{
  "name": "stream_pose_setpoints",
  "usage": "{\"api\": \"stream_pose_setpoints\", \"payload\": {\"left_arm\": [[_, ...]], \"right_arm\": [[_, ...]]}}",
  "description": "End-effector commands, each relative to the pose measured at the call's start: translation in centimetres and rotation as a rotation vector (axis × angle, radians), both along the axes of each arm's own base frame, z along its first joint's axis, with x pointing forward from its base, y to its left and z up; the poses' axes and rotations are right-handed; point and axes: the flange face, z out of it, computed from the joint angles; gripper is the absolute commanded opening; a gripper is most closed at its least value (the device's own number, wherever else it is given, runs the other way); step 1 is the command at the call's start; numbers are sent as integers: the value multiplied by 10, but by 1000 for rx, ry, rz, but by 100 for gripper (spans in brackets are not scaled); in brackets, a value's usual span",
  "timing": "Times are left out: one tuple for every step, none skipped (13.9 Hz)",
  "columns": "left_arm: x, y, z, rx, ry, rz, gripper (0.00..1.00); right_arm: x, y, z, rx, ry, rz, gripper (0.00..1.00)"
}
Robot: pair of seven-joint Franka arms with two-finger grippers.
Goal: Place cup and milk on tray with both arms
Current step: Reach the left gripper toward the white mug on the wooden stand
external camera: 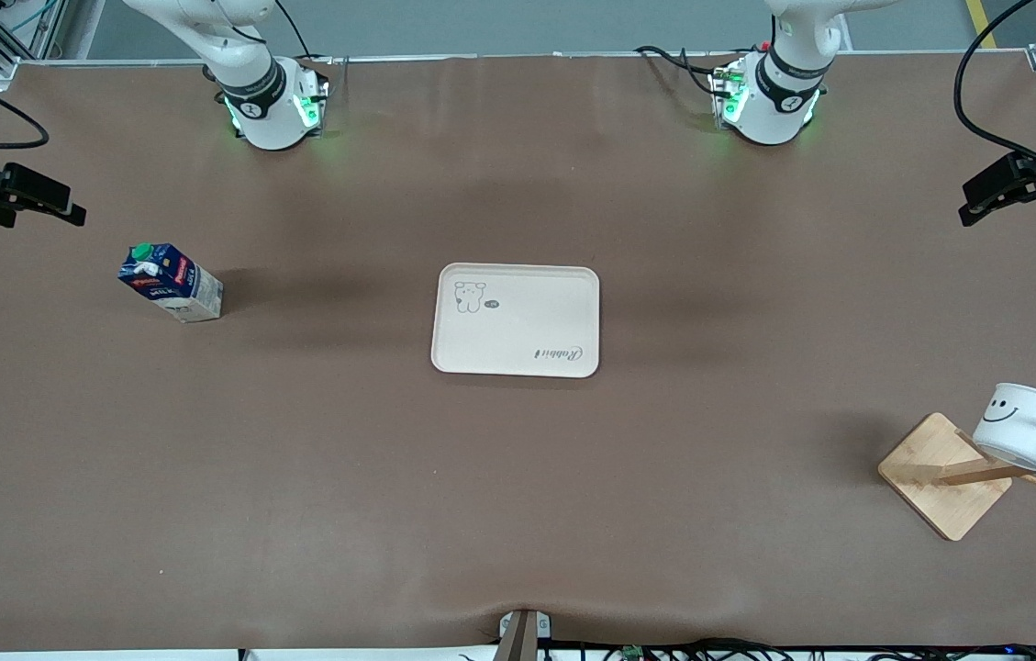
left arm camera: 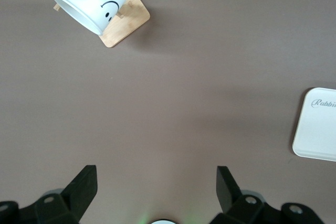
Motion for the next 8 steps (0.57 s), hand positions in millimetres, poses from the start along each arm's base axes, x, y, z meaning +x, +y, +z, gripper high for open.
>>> {"api": "stream_pose_setpoints", "payload": {"left_arm": [[16,38,-20,6,-54,62,100],[20,52,-31,-1,-80,85,100],[23,67,-39,-29,-109,117,100],[26,75,-48,-62,-129,140,100],[28,92,-59,-99,-158,179,100],[30,108,-74,-135,-191,212,100],[31,117,-88,-153,-227,229,100],[33,121,-98,-145,-263,214,100]], "right_arm": [[0,-3,0,28,0,1,100],[0,-3,0,28,1,-1,100],[1,-3,0,28,-1,0,100],[0,-3,0,28,0,1,100],[1,-3,0,28,-1,0,100],[1,-3,1,28,-3,0,100],[1,-3,0,28,-1,0,100],[1,-3,0,28,-1,0,100]]}}
